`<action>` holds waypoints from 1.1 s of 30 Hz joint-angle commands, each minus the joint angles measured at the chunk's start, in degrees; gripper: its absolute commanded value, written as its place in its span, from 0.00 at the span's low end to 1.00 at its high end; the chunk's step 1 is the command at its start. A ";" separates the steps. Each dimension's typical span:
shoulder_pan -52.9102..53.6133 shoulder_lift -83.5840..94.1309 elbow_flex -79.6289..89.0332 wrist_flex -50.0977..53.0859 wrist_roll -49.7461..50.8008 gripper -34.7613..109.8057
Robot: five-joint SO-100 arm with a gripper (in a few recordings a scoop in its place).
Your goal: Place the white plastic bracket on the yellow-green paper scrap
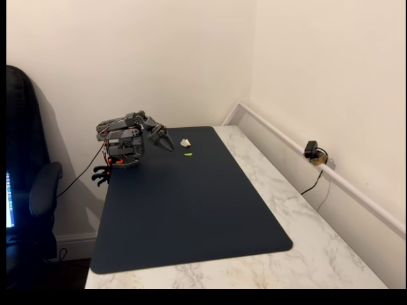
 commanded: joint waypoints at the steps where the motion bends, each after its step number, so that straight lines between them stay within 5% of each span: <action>1: 0.35 1.85 -0.35 0.70 -0.88 0.24; 7: 0.70 1.85 -0.09 -0.62 0.35 0.24; 16: 3.60 -0.09 -13.62 2.37 20.74 0.24; 23: 5.54 -32.08 -45.79 10.72 19.69 0.24; 33: 4.48 -53.35 -70.05 29.62 36.47 0.24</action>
